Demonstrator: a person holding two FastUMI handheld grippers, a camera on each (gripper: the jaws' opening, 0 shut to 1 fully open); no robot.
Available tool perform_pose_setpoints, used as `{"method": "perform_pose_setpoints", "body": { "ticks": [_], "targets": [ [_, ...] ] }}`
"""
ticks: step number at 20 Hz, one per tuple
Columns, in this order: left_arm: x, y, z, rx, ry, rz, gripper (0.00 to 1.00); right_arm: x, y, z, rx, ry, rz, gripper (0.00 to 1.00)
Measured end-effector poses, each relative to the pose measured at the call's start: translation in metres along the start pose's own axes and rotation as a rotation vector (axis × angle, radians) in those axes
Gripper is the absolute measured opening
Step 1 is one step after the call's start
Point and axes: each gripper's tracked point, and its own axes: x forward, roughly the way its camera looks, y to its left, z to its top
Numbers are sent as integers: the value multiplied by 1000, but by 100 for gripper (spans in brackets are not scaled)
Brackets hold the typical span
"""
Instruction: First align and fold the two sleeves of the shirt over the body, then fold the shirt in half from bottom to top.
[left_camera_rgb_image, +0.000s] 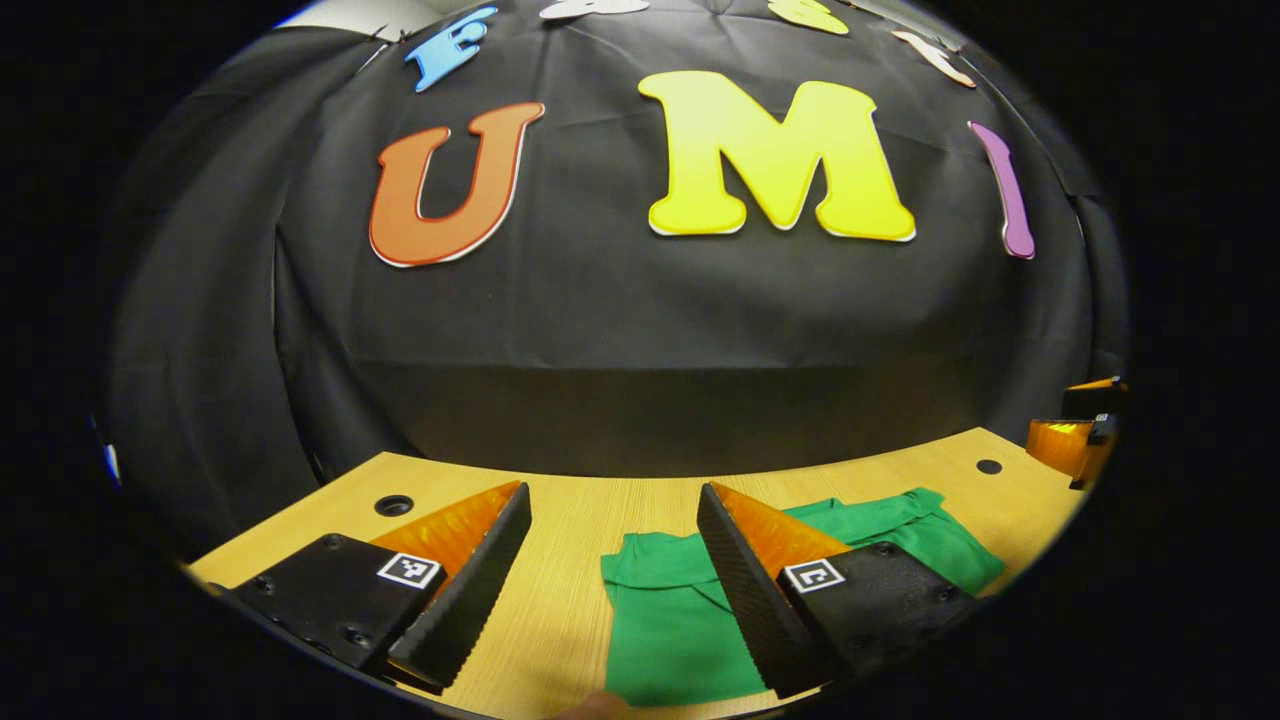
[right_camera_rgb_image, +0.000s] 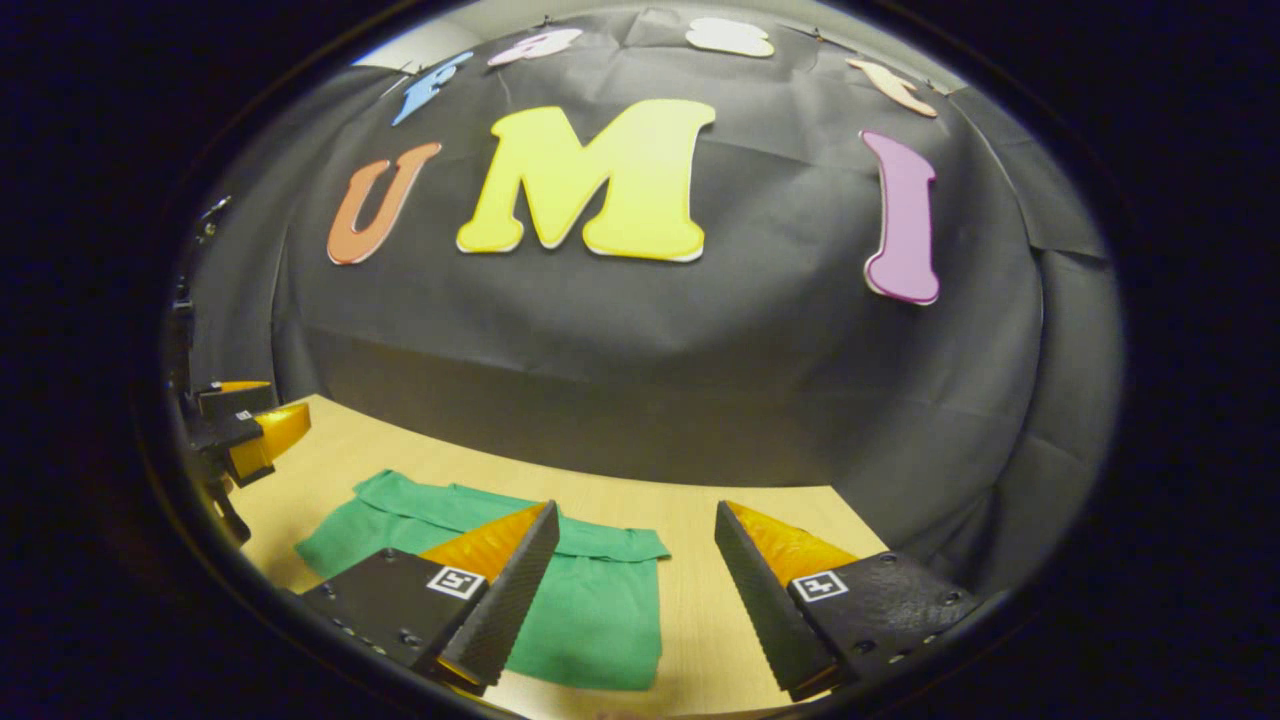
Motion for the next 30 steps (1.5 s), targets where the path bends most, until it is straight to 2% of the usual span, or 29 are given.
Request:
{"method": "perform_pose_setpoints", "body": {
  "ticks": [5,8,11,14,18,22,29,30],
  "targets": [
    [-90,-8,19,-36,-3,-40,100,-105,-12,9,-13,-81,-28,95],
    [-132,-10,23,-24,-21,-54,100,-158,-12,10,-8,-121,-32,96],
    [-170,-11,18,9,-36,-48,100,-200,-16,4,-9,-137,-38,93],
    [-209,-16,6,8,-39,-54,100,-227,-19,-18,-26,-123,-43,95],
    [-253,-20,-1,-34,-46,-55,100,-250,-15,-49,-5,-80,8,95],
    [-278,-25,-6,-30,-78,-44,100,-263,-13,-59,-17,-103,39,95],
    [-322,-18,-17,-68,-87,-28,100,-299,-1,-76,37,-118,89,97],
    [-327,-14,-19,-80,-92,-23,100,-308,1,-77,45,-125,99,95]
  ]
}}
